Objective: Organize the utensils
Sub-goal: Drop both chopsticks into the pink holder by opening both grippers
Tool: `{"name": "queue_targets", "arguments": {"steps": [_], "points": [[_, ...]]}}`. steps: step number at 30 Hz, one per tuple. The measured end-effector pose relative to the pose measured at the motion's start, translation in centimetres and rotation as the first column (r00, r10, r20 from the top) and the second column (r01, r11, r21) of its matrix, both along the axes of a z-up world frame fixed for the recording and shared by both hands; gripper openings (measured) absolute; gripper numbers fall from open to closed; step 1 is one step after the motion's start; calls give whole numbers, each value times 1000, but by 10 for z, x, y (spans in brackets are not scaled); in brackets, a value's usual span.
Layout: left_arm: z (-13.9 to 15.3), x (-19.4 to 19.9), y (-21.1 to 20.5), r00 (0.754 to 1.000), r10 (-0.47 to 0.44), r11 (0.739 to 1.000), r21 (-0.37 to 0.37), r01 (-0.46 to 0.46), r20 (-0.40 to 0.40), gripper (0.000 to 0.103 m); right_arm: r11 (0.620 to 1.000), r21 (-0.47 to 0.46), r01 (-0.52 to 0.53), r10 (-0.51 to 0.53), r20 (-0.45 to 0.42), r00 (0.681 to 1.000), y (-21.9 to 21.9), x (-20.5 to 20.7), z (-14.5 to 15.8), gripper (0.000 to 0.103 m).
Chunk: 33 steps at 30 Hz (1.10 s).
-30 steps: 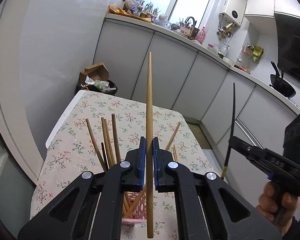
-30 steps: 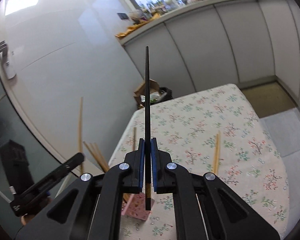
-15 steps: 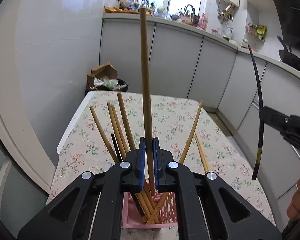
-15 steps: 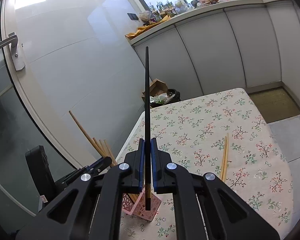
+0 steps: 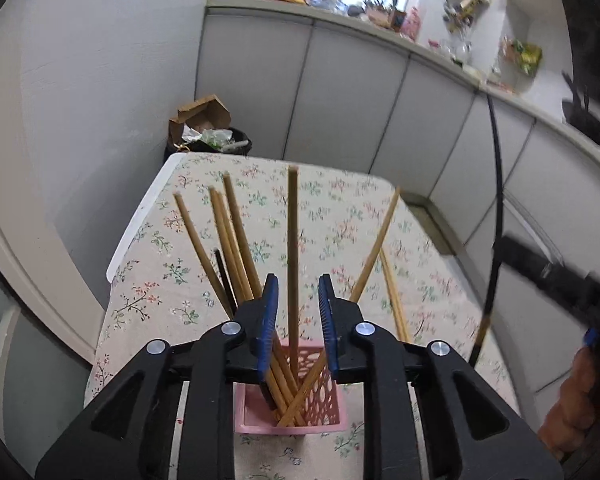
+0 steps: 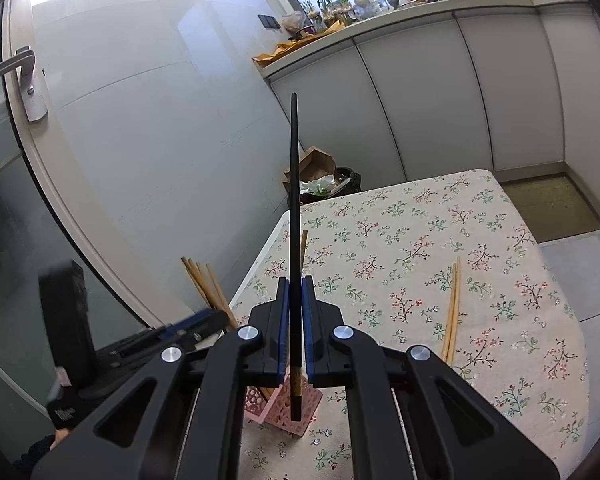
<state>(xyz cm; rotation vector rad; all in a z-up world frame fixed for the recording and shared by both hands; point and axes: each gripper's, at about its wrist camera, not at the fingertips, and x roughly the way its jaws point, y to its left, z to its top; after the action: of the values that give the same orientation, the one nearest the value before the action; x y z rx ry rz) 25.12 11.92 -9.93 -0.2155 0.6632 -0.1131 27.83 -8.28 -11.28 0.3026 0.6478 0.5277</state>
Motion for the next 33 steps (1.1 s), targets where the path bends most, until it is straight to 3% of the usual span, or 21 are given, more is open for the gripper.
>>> {"name": "queue_targets", "arguments": {"steps": [2,6,12,17,27,33], "points": [[10,-6,9,999,26,999,-42,-26,22,33,1000,6,-7,7,-3,1000,4,0,-2,6],[27,-22,28,992,109,990,-99,-103,58,64,1000,8,-19,19,-11,1000,19,-1,-11,6],[25,-24,42,984,172,976,-128,-176,-44,71,1000,10,-16,16,-2,1000,46,-1,-25,6],[28,-27,45,976,212,975,-54,-214,-45,78,1000,5,-13,13,-2,1000,70,1,-42,6],[31,-34,66,971,234,964,-122,-238,-49,78,999,-42,-8,10,60,998,113,0,-67,7],[31,-36,72,971,233,962,-137,-238,-50,78,993,-117,-31,35,31,999,124,-5,-79,10]]}}
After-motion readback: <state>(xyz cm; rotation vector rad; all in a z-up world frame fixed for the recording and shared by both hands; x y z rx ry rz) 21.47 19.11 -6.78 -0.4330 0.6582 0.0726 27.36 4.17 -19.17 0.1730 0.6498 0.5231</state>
